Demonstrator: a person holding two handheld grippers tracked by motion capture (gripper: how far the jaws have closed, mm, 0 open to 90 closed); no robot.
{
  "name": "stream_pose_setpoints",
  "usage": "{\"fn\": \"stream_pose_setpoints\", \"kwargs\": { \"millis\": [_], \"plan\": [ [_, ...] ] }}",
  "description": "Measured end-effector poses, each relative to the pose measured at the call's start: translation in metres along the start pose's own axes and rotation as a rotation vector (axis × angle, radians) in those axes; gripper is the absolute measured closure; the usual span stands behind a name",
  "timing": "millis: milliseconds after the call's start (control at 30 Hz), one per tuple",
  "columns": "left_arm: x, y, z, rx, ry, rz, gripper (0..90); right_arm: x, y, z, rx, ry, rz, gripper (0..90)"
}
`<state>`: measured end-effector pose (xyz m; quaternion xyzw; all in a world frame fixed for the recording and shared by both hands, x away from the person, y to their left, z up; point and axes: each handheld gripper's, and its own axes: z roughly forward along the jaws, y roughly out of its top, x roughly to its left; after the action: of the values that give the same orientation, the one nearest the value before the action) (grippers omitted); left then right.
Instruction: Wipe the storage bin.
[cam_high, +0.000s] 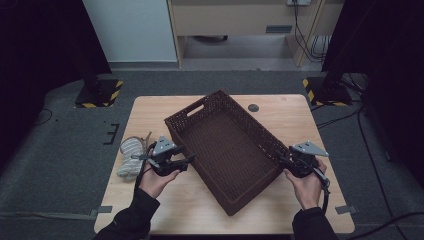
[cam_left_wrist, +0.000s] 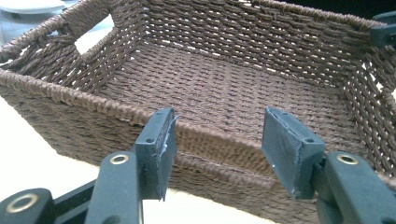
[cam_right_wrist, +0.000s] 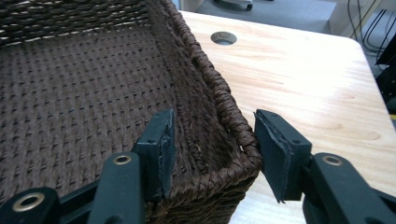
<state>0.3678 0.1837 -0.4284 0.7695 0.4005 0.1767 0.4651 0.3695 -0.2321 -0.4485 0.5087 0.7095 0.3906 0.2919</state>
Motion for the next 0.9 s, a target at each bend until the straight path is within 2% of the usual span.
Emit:
{"fn": "stream_pose_setpoints", "kwargs": {
  "millis": [133,200,267,333,400,600,667,900],
  "plan": [
    [0.003,0.0,0.001,-0.01,0.004,-0.013,42.8,-0.004,0.001,0.005,-0.01,-0.014,-0.008,50.2],
    [0.004,0.0,0.003,0.0,-0.001,-0.01,42.9,-0.005,0.002,0.006,-0.014,-0.013,-0.005,49.3],
    [0.003,-0.002,0.006,0.011,-0.01,-0.005,43.1,-0.005,0.004,0.001,-0.024,-0.016,0.009,47.7],
    [0.001,-0.004,0.009,0.024,-0.012,0.002,43.4,-0.004,0.006,-0.007,-0.058,-0.005,0.036,44.1],
    [0.001,-0.005,0.009,0.02,-0.013,0.0,43.5,0.0,0.007,-0.016,-0.074,0.002,0.051,43.1],
    [0.0,-0.005,0.009,0.019,-0.006,0.007,43.9,0.008,-0.001,-0.02,-0.031,0.004,0.052,40.0],
    [0.002,-0.005,0.007,0.018,-0.005,0.006,43.9,0.012,-0.003,-0.018,-0.014,-0.026,0.041,41.6],
    [0.013,0.002,-0.005,-0.03,0.019,-0.039,42.4,0.008,-0.002,-0.011,-0.028,-0.048,0.029,44.7]
  ]
}}
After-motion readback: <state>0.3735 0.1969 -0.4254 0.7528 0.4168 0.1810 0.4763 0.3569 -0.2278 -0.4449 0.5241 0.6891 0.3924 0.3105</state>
